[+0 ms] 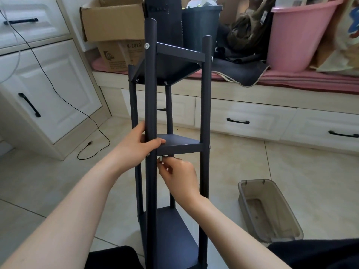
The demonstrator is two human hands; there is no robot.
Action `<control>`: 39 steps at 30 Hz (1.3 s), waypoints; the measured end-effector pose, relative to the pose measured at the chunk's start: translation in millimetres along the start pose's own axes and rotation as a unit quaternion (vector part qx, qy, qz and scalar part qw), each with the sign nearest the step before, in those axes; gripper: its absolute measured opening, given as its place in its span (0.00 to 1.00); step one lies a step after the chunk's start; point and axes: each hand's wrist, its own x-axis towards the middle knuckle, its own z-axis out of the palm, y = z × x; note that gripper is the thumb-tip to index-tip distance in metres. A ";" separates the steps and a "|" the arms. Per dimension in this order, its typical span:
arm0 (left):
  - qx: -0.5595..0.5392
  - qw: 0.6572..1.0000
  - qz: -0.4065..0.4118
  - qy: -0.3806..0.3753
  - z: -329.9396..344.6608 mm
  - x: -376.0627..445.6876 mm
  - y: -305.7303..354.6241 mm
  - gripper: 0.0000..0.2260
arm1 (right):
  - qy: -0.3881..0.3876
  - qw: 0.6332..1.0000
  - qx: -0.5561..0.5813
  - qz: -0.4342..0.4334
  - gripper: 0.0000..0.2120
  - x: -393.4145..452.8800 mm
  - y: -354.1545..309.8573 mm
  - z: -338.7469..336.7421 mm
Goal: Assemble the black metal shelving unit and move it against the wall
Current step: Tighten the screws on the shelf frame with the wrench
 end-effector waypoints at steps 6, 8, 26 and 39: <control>0.009 1.000 0.004 0.012 -2.3 3.3 -4.8 0.15 | 0.098 0.994 0.000 -0.038 0.06 1.3 3.5 19.8; 0.009 1.000 0.004 0.012 -3.5 4.4 -6.7 0.17 | 0.116 0.992 0.002 -0.053 0.04 2.6 6.1 25.4; 0.008 1.000 0.001 0.029 -7.5 11.9 -16.7 0.13 | 0.093 0.979 0.175 -0.038 0.07 16.2 8.6 50.8; 0.005 1.000 0.006 0.014 -6.3 8.4 -14.1 0.13 | -0.086 0.983 0.138 0.087 0.11 2.8 17.0 18.6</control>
